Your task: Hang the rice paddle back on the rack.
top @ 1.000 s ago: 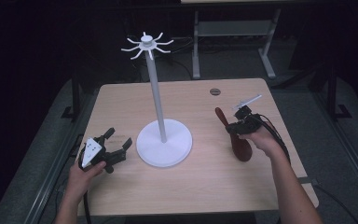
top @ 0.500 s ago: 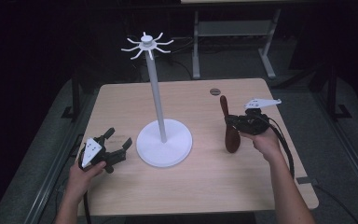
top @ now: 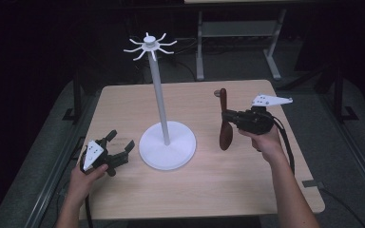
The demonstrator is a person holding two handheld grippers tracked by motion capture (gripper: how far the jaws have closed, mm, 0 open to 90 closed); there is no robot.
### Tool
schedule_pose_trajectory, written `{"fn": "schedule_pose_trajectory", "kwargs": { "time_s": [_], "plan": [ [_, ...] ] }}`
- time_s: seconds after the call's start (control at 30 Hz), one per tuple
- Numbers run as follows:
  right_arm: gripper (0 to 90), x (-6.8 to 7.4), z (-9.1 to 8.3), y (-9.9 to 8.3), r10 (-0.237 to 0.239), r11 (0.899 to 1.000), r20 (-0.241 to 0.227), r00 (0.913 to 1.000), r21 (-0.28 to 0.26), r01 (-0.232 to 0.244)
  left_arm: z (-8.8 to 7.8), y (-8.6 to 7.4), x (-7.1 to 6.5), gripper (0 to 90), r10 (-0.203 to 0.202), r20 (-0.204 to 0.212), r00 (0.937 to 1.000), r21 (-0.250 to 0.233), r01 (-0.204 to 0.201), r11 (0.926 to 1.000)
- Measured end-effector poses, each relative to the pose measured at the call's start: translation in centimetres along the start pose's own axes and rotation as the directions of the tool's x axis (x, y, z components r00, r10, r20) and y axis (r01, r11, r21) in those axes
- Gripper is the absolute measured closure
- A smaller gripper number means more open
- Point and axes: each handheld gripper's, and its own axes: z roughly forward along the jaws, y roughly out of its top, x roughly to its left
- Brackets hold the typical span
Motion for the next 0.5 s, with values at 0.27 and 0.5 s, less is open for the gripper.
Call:
{"fn": "schedule_pose_trajectory", "kwargs": {
  "time_s": [0.27, 0.5],
  "plan": [
    [78.3, 2.0, 0.1, 3.1, -0.055, 0.997, -0.078, 0.9955, -0.053, 0.05, 0.0, 0.0, 0.0, 13.4, 0.001, 0.001, 1.0, 0.0, -0.001, 1.0],
    [78.3, 3.2, 0.3, 5.5, -0.078, 0.993, -0.134, 0.9879, -0.099, 0.065, 0.0, 0.0, 0.0, 13.4, 0.0, 0.002, 1.0, 0.003, 0.0, 1.0]
  ]
}}
